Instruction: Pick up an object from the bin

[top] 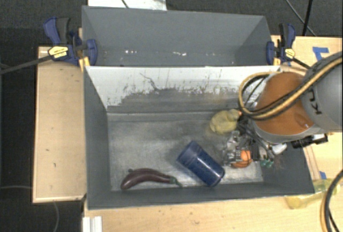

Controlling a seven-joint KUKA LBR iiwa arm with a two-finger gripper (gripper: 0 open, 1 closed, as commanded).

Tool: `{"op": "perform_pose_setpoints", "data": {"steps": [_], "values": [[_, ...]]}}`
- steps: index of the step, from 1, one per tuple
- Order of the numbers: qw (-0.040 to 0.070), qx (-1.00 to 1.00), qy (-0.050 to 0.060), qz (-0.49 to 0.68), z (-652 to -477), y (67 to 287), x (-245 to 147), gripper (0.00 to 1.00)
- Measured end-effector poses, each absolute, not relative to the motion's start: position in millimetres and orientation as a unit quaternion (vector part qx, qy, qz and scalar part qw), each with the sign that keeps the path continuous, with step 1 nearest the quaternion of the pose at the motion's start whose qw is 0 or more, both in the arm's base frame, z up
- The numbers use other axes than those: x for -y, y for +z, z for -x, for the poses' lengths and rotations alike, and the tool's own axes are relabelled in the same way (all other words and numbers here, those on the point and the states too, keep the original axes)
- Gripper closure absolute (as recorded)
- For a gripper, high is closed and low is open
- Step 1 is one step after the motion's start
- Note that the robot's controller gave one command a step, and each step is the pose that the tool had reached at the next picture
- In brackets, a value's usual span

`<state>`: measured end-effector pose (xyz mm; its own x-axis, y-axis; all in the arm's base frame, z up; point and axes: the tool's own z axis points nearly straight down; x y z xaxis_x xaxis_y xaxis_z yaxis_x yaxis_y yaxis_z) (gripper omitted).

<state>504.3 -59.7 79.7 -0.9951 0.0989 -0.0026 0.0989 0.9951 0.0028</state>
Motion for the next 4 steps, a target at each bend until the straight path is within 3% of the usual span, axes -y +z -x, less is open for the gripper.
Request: {"op": "perform_pose_setpoints", "data": {"steps": [1,2,3,4], "values": [[0.001,-0.999,0.001,-0.049,-504.3,79.7,59.7,1.00],[-0.002,-0.998,0.002,-0.059,-511.4,113.4,62.5,1.00],[0.003,-0.999,0.000,-0.054,-515.1,143.5,60.3,1.00],[0.003,-0.999,0.000,-0.054,-514.6,142.9,59.7,1.00]]}}
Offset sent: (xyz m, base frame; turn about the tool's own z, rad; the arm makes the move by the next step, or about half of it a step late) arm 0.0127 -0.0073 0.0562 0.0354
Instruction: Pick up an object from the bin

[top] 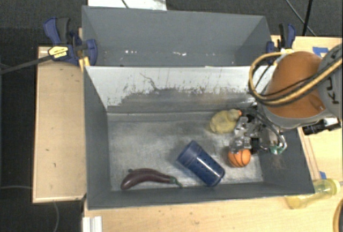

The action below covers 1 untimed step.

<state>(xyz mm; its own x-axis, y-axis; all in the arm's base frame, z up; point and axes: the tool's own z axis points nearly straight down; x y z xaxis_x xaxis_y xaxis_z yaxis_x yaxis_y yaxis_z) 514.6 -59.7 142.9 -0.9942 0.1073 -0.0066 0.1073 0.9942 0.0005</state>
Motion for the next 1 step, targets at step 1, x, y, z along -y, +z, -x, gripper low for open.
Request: {"op": "perform_pose_setpoints", "data": {"steps": [1], "values": [[0.000,-1.000,0.000,0.006,-513.4,161.2,60.4,1.00]]}}
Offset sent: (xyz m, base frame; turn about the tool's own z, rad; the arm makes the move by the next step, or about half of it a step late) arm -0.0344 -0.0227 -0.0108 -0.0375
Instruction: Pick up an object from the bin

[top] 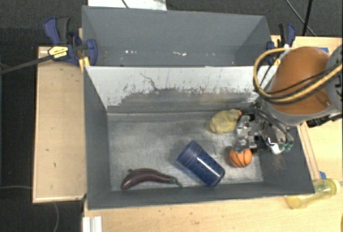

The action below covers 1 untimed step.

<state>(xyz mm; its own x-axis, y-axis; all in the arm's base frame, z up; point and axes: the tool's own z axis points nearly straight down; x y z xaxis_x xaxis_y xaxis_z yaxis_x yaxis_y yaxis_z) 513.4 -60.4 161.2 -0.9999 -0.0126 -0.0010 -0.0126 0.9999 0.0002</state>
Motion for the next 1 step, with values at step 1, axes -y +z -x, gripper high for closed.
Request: {"op": "perform_pose_setpoints", "data": {"steps": [1], "values": [[0.001,-0.999,0.001,-0.035,-481.2,132.8,81.5,0.00]]}}
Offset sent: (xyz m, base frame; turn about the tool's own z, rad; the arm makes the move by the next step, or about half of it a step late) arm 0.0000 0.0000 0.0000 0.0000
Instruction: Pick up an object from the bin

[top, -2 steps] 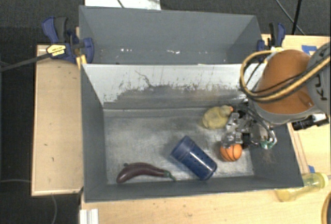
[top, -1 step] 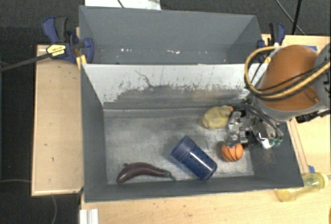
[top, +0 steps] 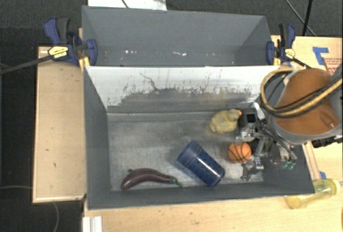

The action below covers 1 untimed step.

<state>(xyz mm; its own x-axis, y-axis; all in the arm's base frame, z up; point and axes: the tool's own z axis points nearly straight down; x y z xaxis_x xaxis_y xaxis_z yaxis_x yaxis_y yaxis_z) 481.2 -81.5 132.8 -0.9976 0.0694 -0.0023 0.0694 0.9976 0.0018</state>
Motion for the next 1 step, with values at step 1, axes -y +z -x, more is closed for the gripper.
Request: {"op": "perform_pose_setpoints", "data": {"steps": [1], "values": [[0.001,-0.999,0.001,-0.034,-481.2,132.7,81.5,0.00]]}}
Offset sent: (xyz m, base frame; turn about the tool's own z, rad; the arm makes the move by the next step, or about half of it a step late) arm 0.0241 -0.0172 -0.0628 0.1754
